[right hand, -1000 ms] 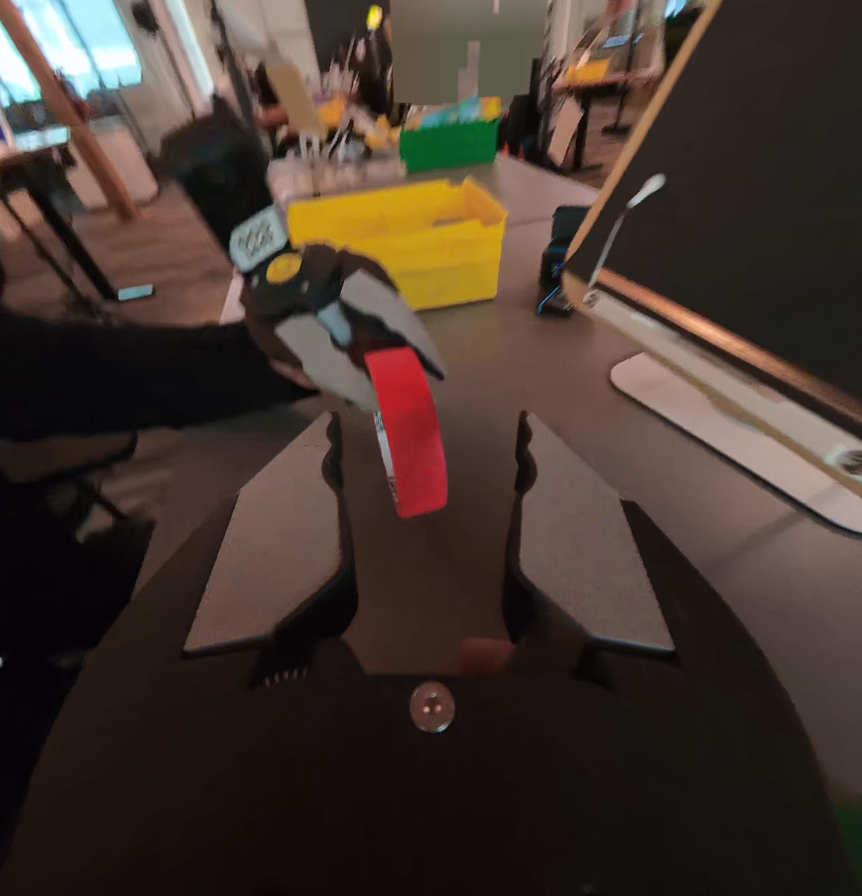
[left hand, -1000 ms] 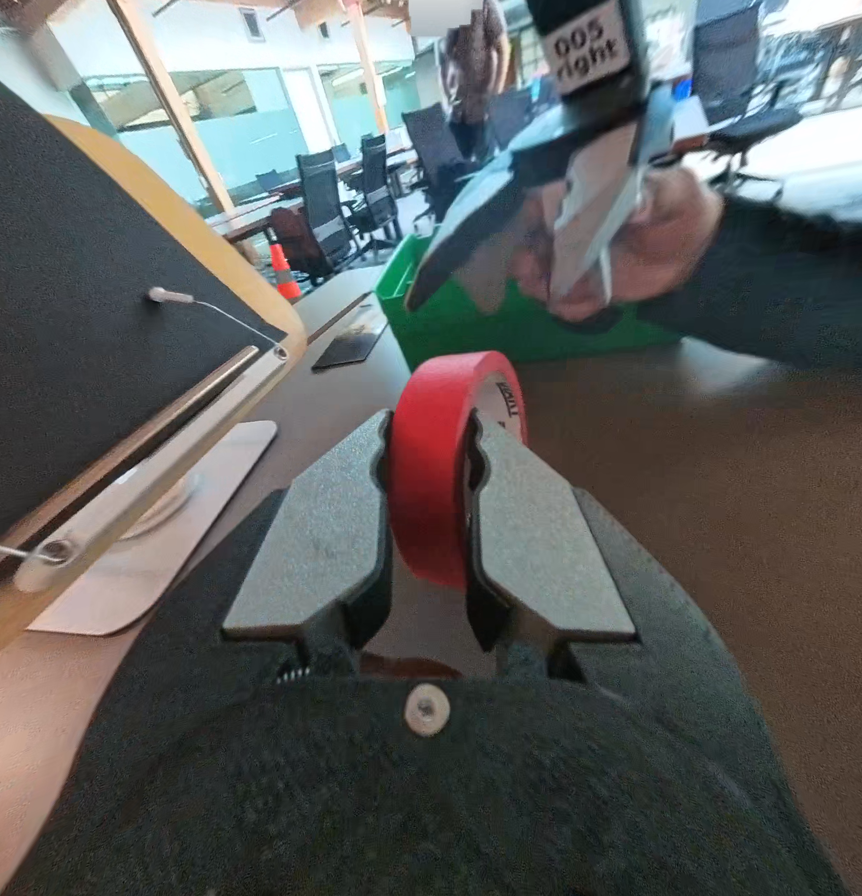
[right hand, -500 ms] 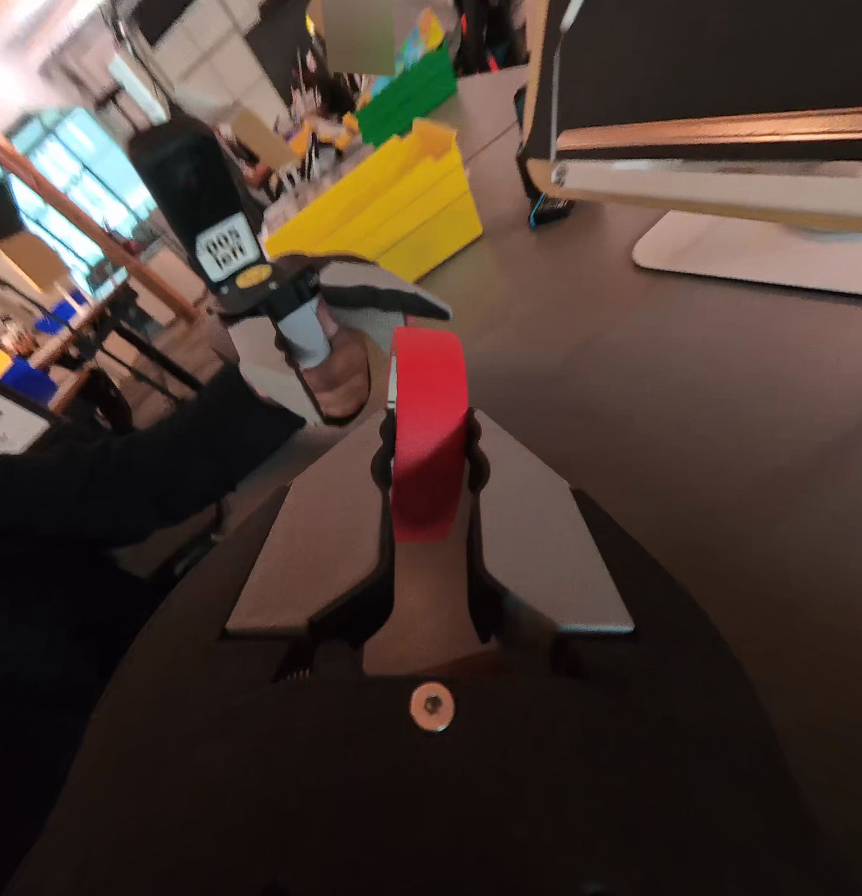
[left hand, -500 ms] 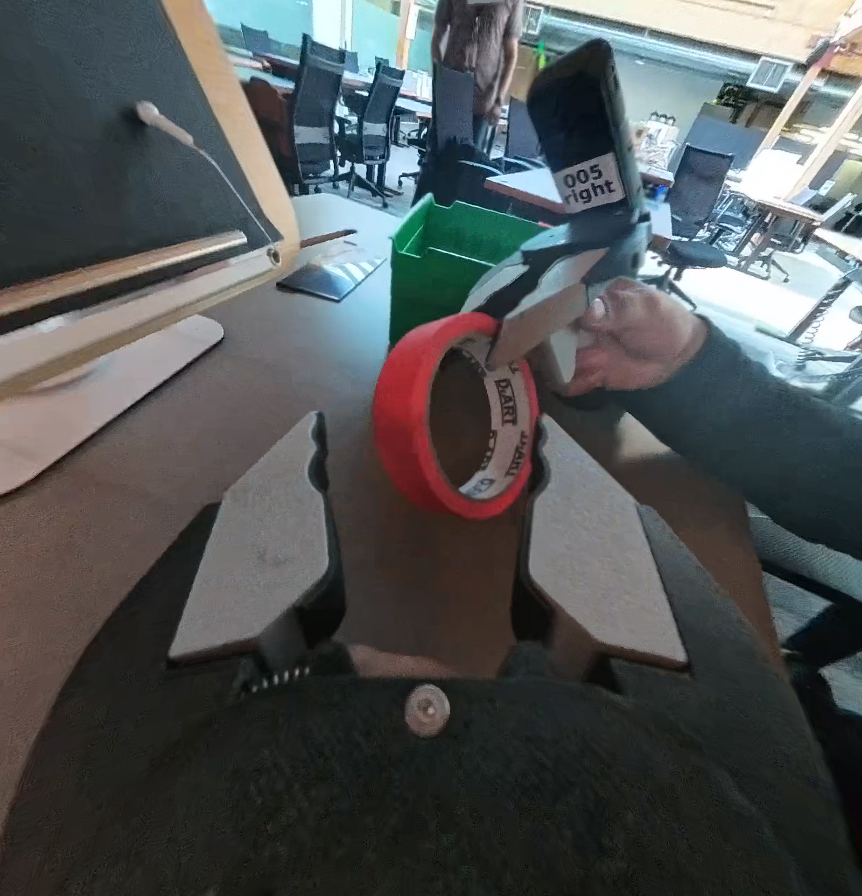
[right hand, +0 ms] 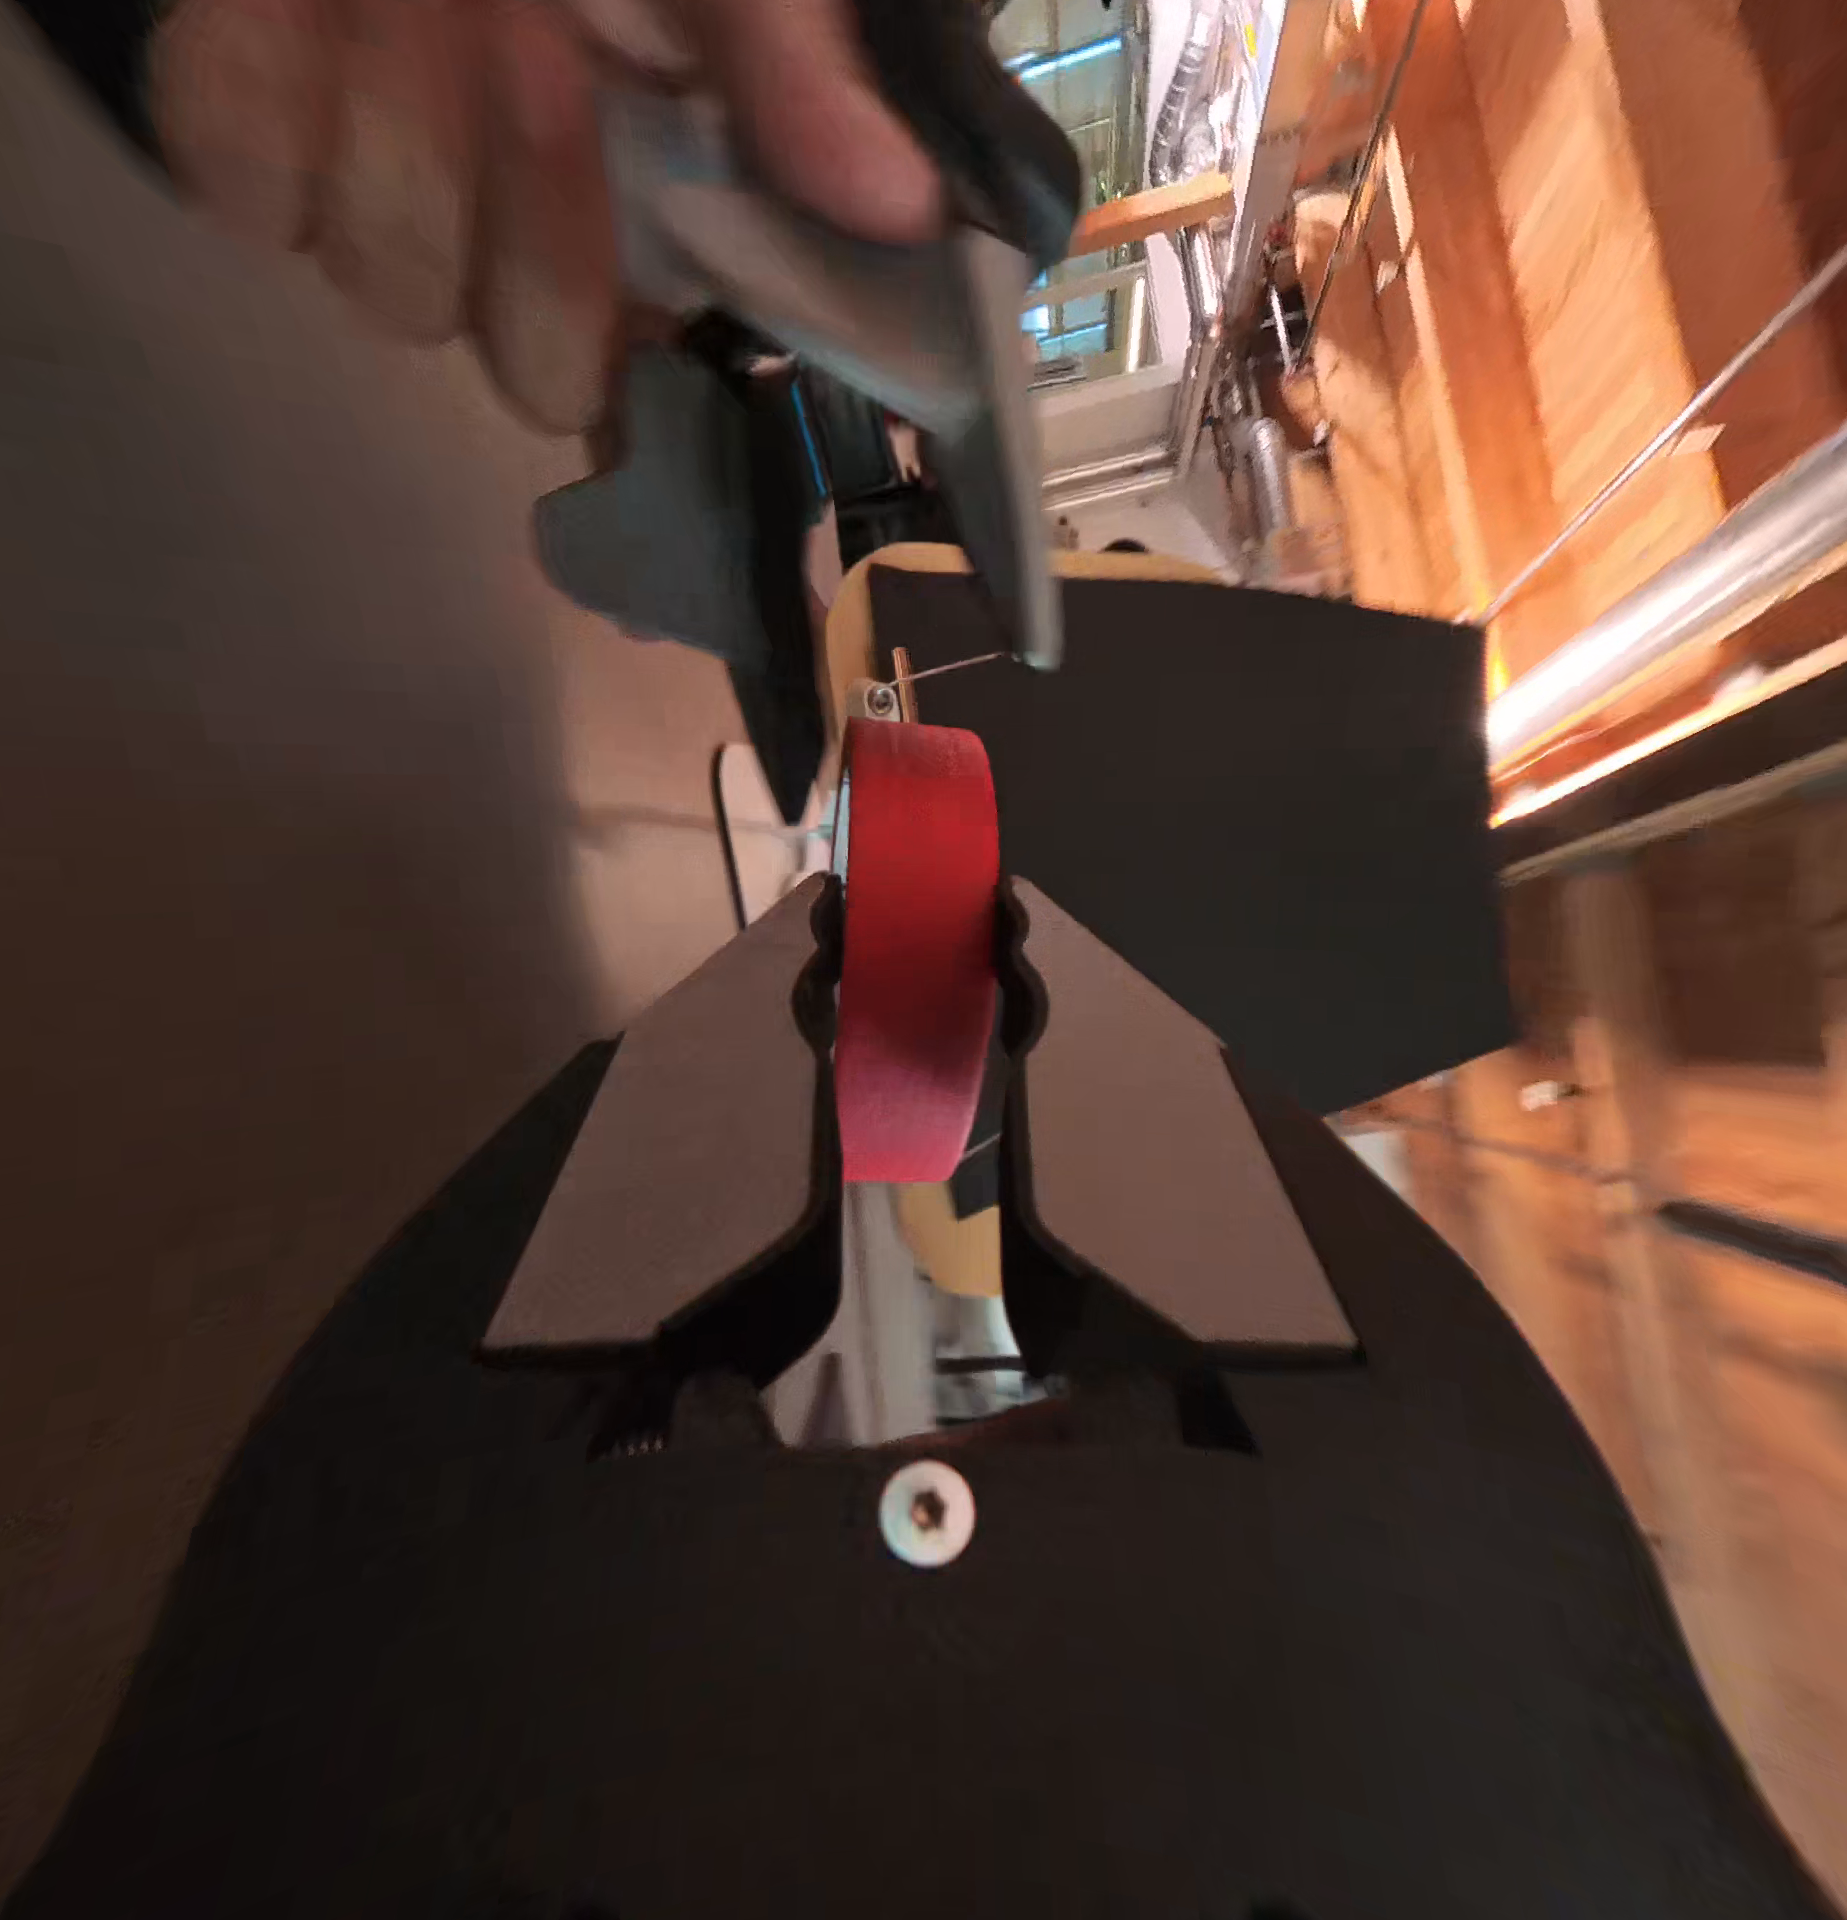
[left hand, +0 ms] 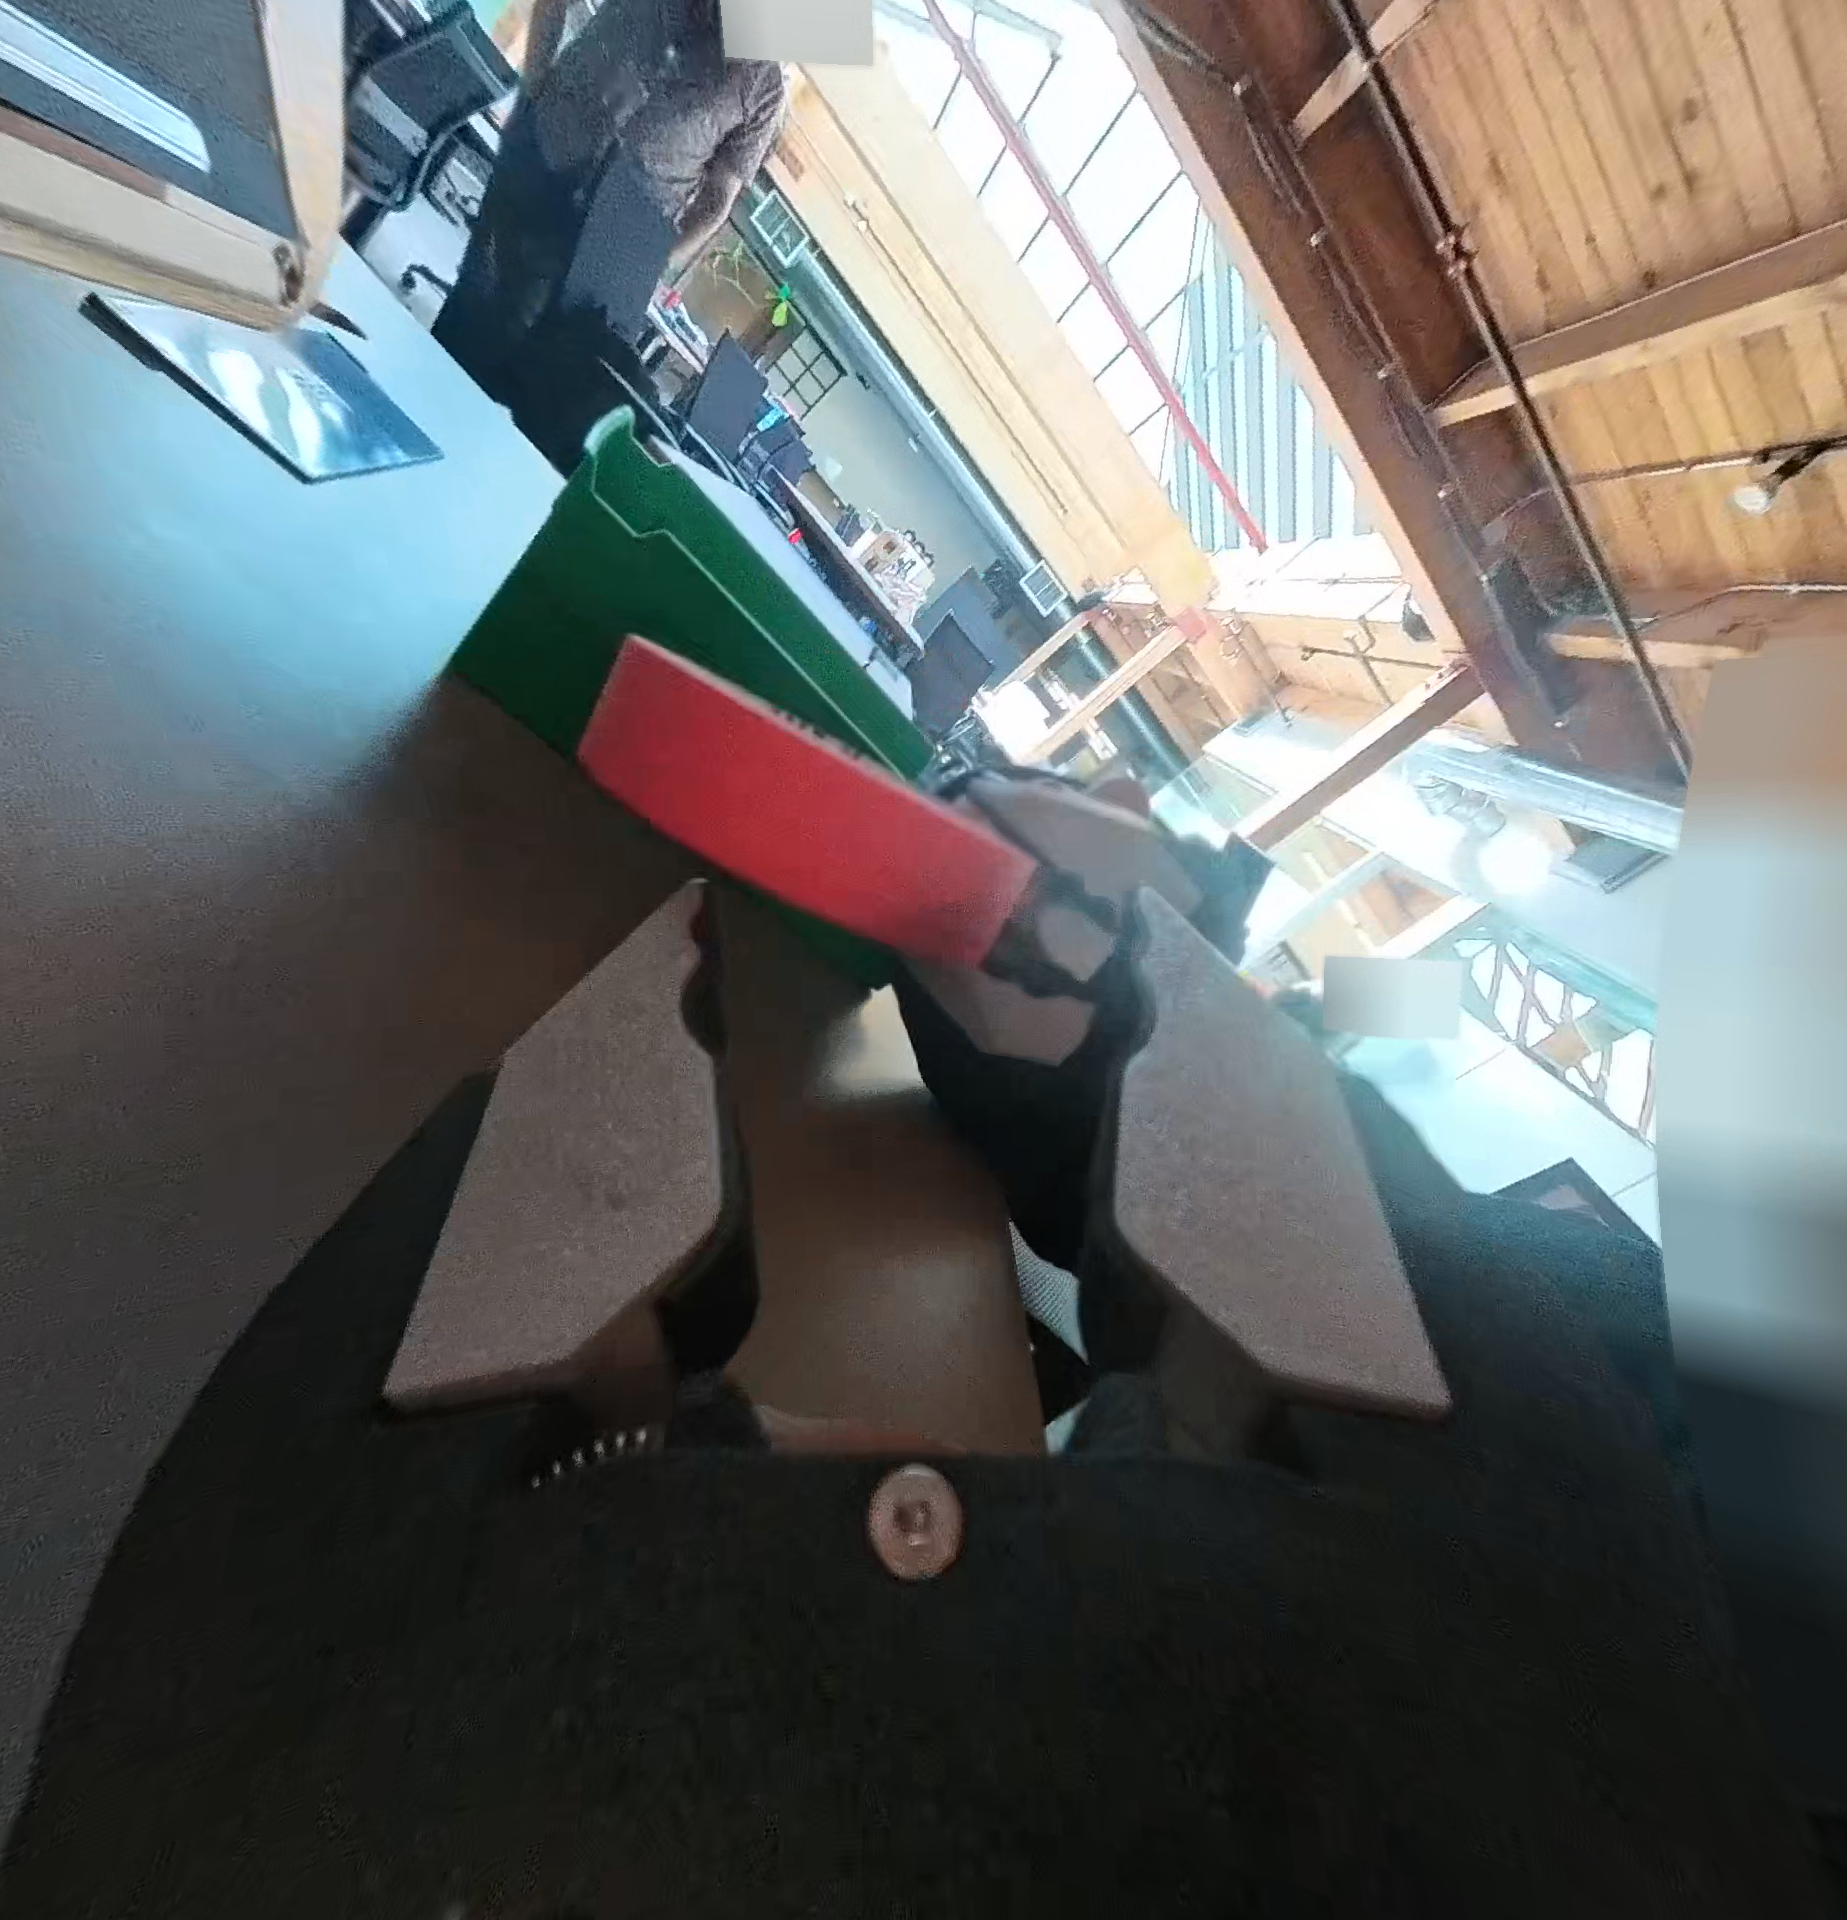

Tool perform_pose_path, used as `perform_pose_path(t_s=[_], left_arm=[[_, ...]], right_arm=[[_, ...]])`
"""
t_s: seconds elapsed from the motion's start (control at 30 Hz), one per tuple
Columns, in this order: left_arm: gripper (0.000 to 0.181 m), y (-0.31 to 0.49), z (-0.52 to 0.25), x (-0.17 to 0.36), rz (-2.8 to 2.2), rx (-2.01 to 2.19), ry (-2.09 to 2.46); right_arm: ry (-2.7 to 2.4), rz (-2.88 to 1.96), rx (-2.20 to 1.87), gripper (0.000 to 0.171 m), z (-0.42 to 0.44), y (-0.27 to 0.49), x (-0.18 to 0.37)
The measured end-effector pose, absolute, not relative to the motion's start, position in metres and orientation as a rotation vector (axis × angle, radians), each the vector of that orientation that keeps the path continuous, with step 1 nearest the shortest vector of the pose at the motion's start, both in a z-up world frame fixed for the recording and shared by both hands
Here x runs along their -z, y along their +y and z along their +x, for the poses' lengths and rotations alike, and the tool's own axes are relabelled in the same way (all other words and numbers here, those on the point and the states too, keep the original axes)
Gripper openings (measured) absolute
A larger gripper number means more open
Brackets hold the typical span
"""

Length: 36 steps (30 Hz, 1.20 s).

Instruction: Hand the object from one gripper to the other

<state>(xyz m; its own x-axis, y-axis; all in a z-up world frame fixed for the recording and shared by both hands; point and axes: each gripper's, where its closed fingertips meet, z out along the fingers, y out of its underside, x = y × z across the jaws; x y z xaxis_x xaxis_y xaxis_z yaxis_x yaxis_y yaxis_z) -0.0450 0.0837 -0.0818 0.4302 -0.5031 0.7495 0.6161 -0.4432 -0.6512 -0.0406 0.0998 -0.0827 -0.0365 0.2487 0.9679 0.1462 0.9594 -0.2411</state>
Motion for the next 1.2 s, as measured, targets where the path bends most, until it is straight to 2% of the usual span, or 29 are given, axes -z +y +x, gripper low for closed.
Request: perform_pose_path(t_s=[0.1, 0.23, 0.3, 0.37, 0.4, 0.43, 0.57, 0.73, 0.77, 0.87, 1.03, 1.1, 1.2], left_arm=[[0.059, 0.088, -0.055, 0.091, -1.595, 1.210, -0.107], [0.045, 0.088, -0.062, 0.094, -1.630, 1.110, -0.061], [0.037, 0.086, -0.058, 0.093, -1.657, 0.982, 0.042], [0.033, 0.085, -0.054, 0.097, -1.728, 0.782, 0.174], [0.028, 0.085, -0.056, 0.105, -1.787, 0.610, 0.261], [0.027, 0.085, -0.058, 0.111, -1.831, 0.438, 0.354], [0.026, 0.086, -0.062, 0.133, -1.880, -0.177, 0.705], [0.026, 0.070, -0.016, 0.124, -1.646, -0.204, 1.001], [0.026, 0.064, -0.006, 0.121, -1.593, -0.168, 1.049], [0.026, 0.052, 0.010, 0.118, -1.538, -0.077, 1.105], [0.025, 0.067, -0.013, 0.095, -1.531, -0.067, 0.858], [0.040, 0.069, -0.026, 0.081, -1.481, -0.136, 0.765], [0.048, 0.074, -0.044, 0.077, -1.491, -0.241, 0.693]], right_arm=[[-1.563, -0.123, 0.114, 0.025, -0.045, 0.084, 0.090], [-1.568, -0.094, 0.160, 0.026, -0.050, 0.077, 0.100], [-1.650, -0.153, 0.094, 0.035, -0.053, 0.078, 0.114], [-1.779, -0.268, -0.080, 0.033, -0.052, 0.075, 0.130], [-1.829, -0.322, -0.197, 0.038, -0.050, 0.071, 0.133], [-1.861, -0.381, -0.320, 0.049, -0.046, 0.069, 0.132], [-1.785, -0.609, -0.627, 0.056, -0.037, 0.094, 0.102], [-1.876, -0.602, -0.500, 0.069, -0.032, 0.113, 0.123], [-1.897, -0.579, -0.464, 0.067, -0.033, 0.110, 0.129], [-1.930, -0.497, -0.405, 0.040, -0.037, 0.095, 0.139], [-1.854, -0.657, -0.512, 0.038, -0.042, 0.105, 0.122], [-1.785, -0.809, -0.657, 0.038, -0.044, 0.116, 0.110], [-1.666, -1.057, -0.880, 0.038, -0.045, 0.139, 0.096]])
